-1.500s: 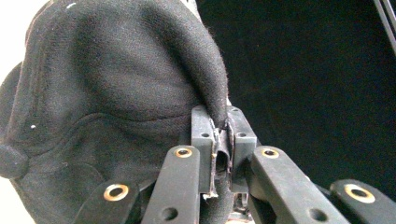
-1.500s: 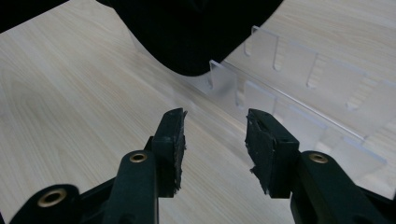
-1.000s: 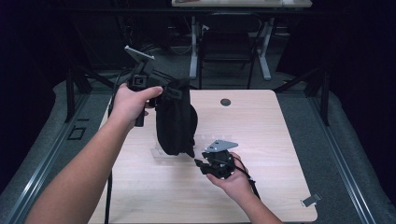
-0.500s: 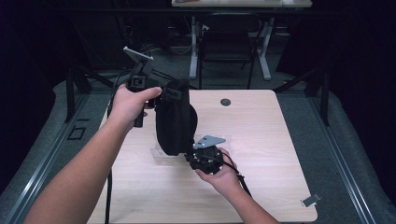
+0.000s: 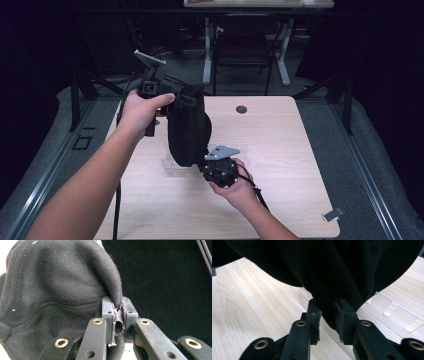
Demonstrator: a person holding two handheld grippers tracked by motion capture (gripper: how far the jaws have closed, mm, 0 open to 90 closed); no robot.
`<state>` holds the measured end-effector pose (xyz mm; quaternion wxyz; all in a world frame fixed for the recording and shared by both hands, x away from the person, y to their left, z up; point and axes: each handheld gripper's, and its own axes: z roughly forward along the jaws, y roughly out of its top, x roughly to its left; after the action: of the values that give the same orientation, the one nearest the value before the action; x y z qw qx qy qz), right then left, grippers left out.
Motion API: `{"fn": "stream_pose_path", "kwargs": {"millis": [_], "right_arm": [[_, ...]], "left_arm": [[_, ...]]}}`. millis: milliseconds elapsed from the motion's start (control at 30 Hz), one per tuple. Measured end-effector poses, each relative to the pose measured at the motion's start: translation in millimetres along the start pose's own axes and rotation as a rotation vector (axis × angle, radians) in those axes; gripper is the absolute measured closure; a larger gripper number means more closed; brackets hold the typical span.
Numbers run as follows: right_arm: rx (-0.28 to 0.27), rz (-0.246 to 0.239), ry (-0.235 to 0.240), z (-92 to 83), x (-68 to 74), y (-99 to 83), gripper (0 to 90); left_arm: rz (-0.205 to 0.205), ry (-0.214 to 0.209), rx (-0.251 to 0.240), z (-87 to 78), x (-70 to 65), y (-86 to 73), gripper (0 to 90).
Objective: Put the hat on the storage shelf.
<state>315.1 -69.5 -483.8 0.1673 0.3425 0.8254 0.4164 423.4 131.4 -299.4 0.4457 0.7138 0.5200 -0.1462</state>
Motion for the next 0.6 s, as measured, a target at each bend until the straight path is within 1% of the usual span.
{"fn": "stream_pose_path", "kwargs": {"millis": [100, 133, 167, 200, 233, 267, 300, 333, 367, 433, 467, 533, 567, 600], "right_arm": [[-0.001, -0.02, -0.022, -0.6, 1.3, -0.3, 77.8], [-0.009, -0.024, -0.03, -0.1, 2.6, -1.2, 78.5], [-0.005, -0.04, -0.038, -0.7, 3.0, -1.7, 79.1], [-0.014, -0.043, -0.041, -0.3, 3.9, -2.5, 79.6], [-0.009, -0.063, -0.055, -1.0, 4.1, -3.0, 80.1], [-0.018, -0.062, -0.059, -0.6, 4.8, -4.0, 80.1], [-0.014, -0.068, -0.055, -1.0, 4.5, -4.4, 80.2], [-0.018, -0.071, -0.056, -1.3, 4.5, -6.0, 80.3], [-0.018, -0.071, -0.056, -1.3, 4.5, -6.0, 80.3], [-0.025, -0.065, -0.059, -1.5, 4.4, -6.9, 80.9], [-0.021, -0.067, -0.065, -2.1, 4.0, -6.9, 81.3], [-0.017, -0.071, -0.075, -2.6, 3.4, -7.8, 82.3], [-0.006, -0.071, -0.087, -2.8, 1.6, -9.6, 83.3], [-0.012, -0.057, -0.087, -2.0, 1.1, -10.9, 83.5]], "left_arm": [[0.008, -0.005, -0.006, 1.3, -0.5, 1.0, 80.9], [0.002, -0.011, -0.007, 2.0, -1.0, 1.2, 80.3], [0.008, -0.017, -0.006, 2.4, -0.6, 1.6, 79.1], [0.003, -0.033, -0.003, 3.4, -1.1, 1.7, 77.3], [0.006, -0.045, 0.006, 4.2, -1.5, 1.7, 75.7], [0.012, -0.047, 0.008, 4.8, -2.0, 1.6, 74.7], [0.012, -0.054, 0.012, 5.1, -3.2, 1.3, 73.9], [0.013, -0.058, 0.013, 5.4, -4.5, 1.0, 69.6], [0.017, -0.062, 0.008, 5.3, -4.7, 0.9, 69.6], [0.027, -0.062, 0.003, 3.3, -5.6, 0.7, 65.9], [0.021, -0.067, -0.003, 1.8, -6.1, 0.5, 64.8], [0.031, -0.07, -0.011, -2.0, -5.0, 0.1, 62.9], [0.031, -0.073, -0.014, -5.5, -3.1, -0.6, 63.0], [0.031, -0.073, -0.014, -5.5, -3.1, -0.6, 63.0]]}}
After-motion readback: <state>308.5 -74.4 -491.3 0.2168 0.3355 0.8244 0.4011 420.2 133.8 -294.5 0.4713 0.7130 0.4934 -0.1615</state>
